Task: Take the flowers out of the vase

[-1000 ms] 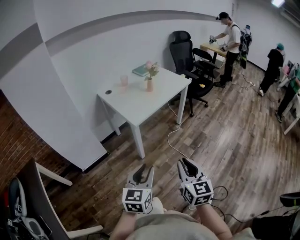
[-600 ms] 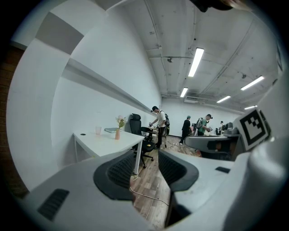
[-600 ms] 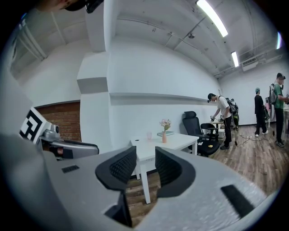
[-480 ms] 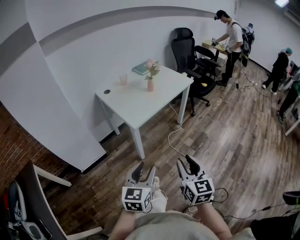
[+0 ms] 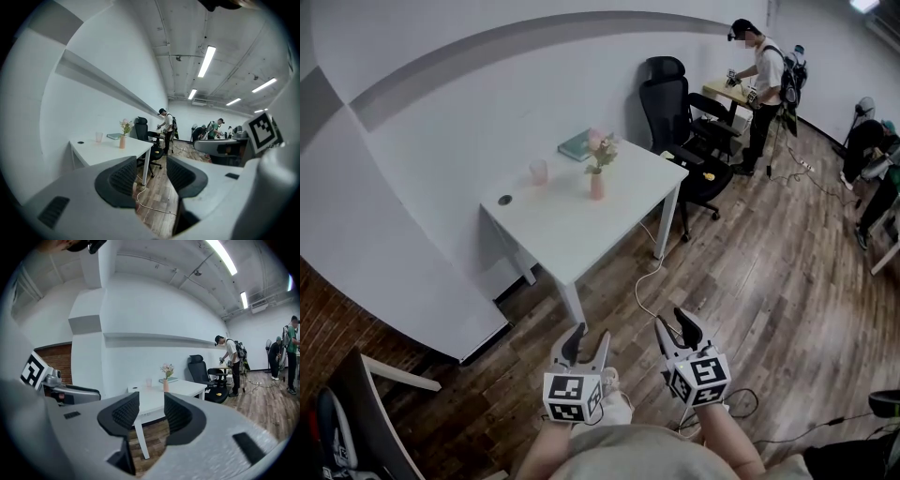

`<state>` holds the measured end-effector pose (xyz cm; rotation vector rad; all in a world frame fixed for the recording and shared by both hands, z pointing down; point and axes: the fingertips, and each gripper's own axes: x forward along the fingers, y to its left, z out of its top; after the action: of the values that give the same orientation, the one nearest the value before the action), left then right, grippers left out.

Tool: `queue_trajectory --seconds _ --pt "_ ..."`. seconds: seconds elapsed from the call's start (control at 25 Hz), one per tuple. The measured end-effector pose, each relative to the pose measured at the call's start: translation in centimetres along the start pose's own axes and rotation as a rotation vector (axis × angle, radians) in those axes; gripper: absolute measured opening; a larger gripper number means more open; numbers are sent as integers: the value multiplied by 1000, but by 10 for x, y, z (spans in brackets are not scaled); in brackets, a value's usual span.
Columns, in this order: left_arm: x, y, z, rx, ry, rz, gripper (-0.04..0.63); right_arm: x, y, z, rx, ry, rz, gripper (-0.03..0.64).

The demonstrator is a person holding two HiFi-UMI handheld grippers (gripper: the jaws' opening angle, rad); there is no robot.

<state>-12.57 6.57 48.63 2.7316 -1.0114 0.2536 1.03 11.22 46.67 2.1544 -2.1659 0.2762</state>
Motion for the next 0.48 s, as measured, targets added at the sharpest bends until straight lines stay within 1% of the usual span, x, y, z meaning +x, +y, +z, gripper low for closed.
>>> queue_trajectory --seconds 0.48 --pt "87 59 40 -3 -8 -24 187 98 -25 31 -25 7 -18 160"
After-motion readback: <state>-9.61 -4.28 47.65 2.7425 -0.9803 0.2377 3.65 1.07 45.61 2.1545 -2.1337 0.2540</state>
